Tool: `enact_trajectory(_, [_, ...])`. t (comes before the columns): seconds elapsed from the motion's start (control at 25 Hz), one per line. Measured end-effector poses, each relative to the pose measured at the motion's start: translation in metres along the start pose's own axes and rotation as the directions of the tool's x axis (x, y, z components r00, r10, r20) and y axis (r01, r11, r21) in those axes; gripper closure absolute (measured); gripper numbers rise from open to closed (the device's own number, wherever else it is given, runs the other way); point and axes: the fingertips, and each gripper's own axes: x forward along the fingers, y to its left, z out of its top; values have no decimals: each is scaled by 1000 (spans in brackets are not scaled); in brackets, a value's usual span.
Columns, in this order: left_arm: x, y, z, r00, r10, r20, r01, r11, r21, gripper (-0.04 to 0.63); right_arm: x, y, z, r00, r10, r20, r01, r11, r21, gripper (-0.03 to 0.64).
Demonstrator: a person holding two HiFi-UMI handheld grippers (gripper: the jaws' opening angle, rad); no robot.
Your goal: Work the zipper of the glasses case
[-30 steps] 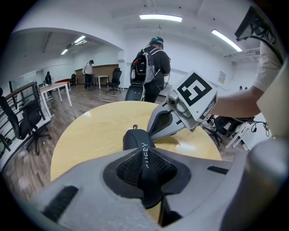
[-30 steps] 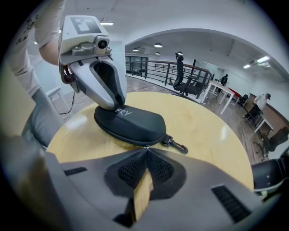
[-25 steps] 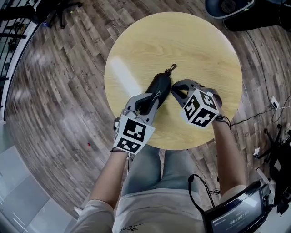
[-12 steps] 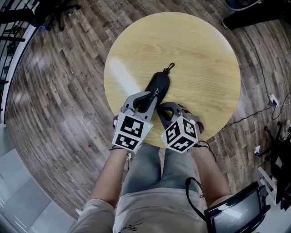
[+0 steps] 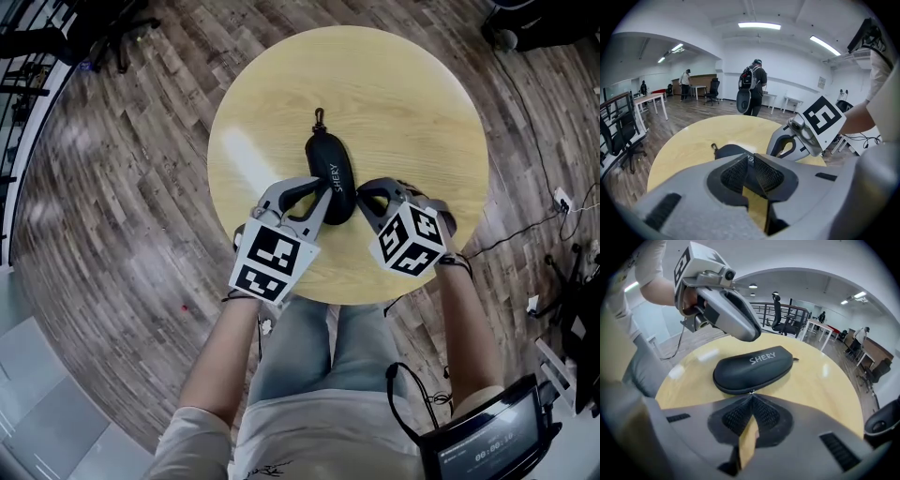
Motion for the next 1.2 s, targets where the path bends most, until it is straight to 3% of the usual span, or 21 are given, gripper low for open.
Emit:
enact_trajectory(0.16, [30, -5, 24, 999, -32, -19, 33, 998, 49, 552, -5, -25, -10, 1000, 3, -10, -3, 999, -39, 615])
enact_trajectory(0.32, [51, -4, 12, 994, -37, -101, 44, 997, 68, 552, -3, -29, -6, 1000, 14, 0, -14, 998, -55, 615])
enact_trajectory(0.6, [51, -3, 10, 997, -44, -65, 48, 997, 67, 557, -2, -22, -7, 999, 31, 16, -31, 999, -24, 617])
enact_trajectory(1.0, [50, 1, 10, 998, -51, -44, 51, 999, 12, 577, -13, 6, -11, 999, 2, 43, -9, 987, 159, 615])
enact_trajectory(1.2, [49, 2, 12, 998, -43, -48, 44, 999, 28, 577, -14, 27, -5, 998, -26, 50, 12, 964, 264, 615])
